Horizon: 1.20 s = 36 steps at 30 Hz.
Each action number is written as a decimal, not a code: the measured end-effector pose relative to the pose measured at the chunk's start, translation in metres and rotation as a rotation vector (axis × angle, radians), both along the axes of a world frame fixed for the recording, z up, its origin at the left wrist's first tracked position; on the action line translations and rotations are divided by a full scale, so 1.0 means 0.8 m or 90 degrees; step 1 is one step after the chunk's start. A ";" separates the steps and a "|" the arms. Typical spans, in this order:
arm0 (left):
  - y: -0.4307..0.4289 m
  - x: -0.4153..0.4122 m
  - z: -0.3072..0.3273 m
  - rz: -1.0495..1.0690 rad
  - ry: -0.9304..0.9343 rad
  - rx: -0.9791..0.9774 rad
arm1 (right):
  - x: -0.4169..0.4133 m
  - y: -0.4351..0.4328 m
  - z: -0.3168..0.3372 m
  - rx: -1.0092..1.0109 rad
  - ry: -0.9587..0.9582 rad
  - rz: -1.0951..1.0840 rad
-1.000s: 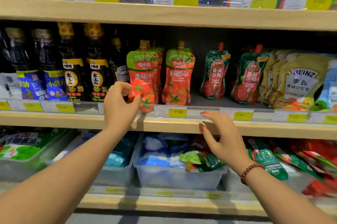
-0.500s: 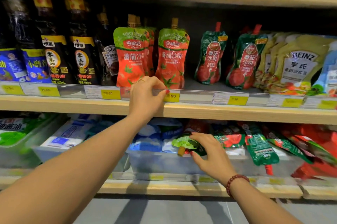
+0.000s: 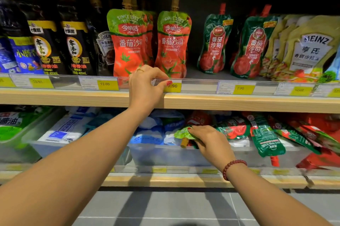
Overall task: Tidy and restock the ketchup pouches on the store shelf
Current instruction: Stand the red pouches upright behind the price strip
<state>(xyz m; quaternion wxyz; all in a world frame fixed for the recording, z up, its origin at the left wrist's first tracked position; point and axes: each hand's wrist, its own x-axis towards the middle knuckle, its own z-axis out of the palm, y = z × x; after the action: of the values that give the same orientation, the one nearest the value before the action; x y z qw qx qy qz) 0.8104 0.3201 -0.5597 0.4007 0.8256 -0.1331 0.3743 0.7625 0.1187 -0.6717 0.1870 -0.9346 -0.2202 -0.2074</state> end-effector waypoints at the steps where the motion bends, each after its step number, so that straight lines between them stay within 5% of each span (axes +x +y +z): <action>1: 0.000 0.000 0.001 0.002 0.005 -0.004 | -0.005 -0.002 0.003 0.008 -0.026 0.014; 9: 0.000 -0.012 0.014 0.026 0.069 0.075 | -0.032 -0.020 0.057 0.047 -0.197 0.103; 15: 0.012 -0.024 0.032 -0.046 0.107 0.134 | -0.026 -0.017 0.112 0.121 -0.208 0.096; 17: 0.014 -0.037 0.036 -0.111 0.092 0.105 | -0.024 -0.015 0.129 0.170 -0.186 0.070; 24: 0.009 -0.062 0.034 -0.528 0.378 -0.033 | -0.023 -0.003 0.184 0.310 -0.059 0.079; 27: -0.001 -0.064 0.026 -0.547 0.427 -0.029 | -0.023 0.005 0.215 0.408 -0.044 0.082; 33: -0.012 -0.059 0.031 -0.526 0.364 -0.219 | -0.014 0.016 0.260 0.521 -0.060 0.078; 36: -0.009 -0.055 0.039 -0.512 0.322 -0.240 | -0.015 0.018 0.258 0.587 0.049 0.120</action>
<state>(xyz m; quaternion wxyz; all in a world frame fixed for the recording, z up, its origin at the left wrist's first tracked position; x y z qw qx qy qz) 0.7663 0.3127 -0.5287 0.6746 0.6872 -0.2695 -0.0032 0.7504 0.1332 -0.4651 0.6086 -0.7370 -0.1816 -0.2311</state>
